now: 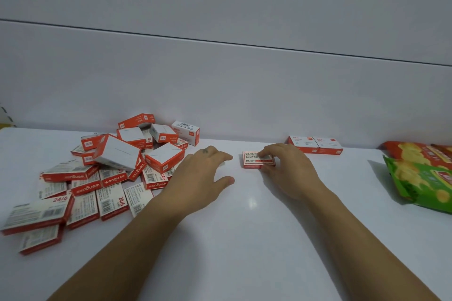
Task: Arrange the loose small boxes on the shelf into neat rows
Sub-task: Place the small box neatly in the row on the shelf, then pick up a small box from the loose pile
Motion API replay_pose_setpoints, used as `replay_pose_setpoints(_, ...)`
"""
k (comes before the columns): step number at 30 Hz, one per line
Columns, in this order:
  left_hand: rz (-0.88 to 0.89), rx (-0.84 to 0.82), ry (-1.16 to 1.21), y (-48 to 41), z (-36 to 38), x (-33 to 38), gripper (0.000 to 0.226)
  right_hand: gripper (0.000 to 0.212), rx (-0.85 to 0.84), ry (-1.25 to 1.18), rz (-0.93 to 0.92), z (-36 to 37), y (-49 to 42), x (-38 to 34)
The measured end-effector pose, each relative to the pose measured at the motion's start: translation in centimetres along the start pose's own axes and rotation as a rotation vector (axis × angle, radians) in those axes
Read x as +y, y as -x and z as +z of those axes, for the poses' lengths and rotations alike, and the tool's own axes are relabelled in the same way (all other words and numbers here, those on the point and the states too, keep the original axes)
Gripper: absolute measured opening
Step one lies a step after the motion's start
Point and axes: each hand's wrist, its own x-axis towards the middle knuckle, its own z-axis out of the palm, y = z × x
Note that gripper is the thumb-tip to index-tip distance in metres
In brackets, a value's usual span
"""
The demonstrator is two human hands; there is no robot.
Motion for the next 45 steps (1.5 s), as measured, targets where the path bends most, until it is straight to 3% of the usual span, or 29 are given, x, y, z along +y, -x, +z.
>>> replay_pose_setpoints(6,0.025,0.001,-0.072,0.1,-0.3,0.2,0.049,0.031,0.089,0.222,-0.054,0.5,0.9,-1.7)
replay_pose_setpoints(9,0.031,0.009,-0.078,0.1,-0.4,0.1,0.048,0.034,0.015,0.342,-0.079,0.9,1.6,-3.3)
replay_pose_setpoints(21,0.060,-0.024,-0.151,0.3,-0.5,0.3,0.052,0.045,-0.108,0.281,0.119,1.8,-0.4,-2.3)
replay_pose_setpoints(45,-0.003,0.026,-0.126,0.8,-0.3,0.8,0.056,0.068,-0.199,0.215,0.185,2.2,-0.8,-1.8)
